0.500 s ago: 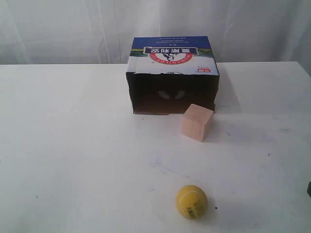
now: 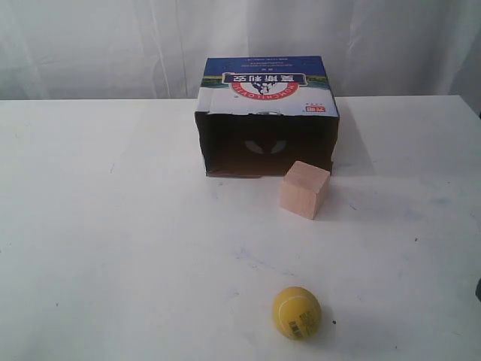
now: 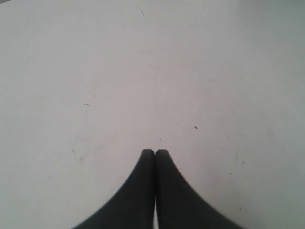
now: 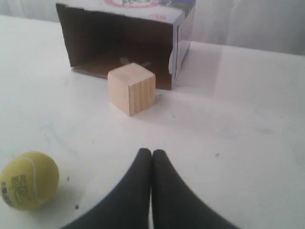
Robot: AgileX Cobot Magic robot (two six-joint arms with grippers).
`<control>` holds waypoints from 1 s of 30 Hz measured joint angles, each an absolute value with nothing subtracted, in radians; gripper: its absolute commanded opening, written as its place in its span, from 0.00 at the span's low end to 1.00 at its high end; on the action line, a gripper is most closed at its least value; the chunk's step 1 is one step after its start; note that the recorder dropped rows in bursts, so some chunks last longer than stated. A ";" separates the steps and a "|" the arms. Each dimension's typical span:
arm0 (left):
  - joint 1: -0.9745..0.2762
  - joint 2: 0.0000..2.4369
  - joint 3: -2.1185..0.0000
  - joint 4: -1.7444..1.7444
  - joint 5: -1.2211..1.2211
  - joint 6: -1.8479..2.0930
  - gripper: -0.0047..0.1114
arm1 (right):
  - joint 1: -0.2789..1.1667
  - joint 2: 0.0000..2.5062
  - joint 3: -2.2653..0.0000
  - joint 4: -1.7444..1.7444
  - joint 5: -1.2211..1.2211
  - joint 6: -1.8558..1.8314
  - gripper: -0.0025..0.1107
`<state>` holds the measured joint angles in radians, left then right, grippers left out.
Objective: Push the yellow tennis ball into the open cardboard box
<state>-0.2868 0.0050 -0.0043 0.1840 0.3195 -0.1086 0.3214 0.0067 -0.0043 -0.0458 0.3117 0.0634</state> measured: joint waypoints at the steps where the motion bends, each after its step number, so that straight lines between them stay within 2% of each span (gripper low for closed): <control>1: -0.287 0.005 -0.004 0.184 0.320 -0.109 0.04 | 0.321 0.007 -0.004 -0.044 0.280 0.063 0.02; 5: -0.287 0.005 -0.004 0.184 0.320 -0.109 0.04 | 0.321 0.005 -0.051 -0.042 0.120 0.063 0.02; 8: -0.287 0.005 -0.004 0.184 0.320 -0.109 0.04 | 0.321 0.005 -0.119 -0.042 0.115 0.067 0.02; 18: -0.287 0.005 -0.004 0.184 0.320 -0.109 0.04 | 0.321 0.057 -0.390 0.094 0.490 0.108 0.02; 24: -0.287 0.005 -0.004 0.184 0.320 -0.109 0.04 | 0.321 0.271 -0.503 0.257 0.667 0.073 0.02; 30: -0.287 0.005 -0.004 0.184 0.320 -0.109 0.04 | 0.321 0.610 -0.620 0.420 0.785 -0.168 0.02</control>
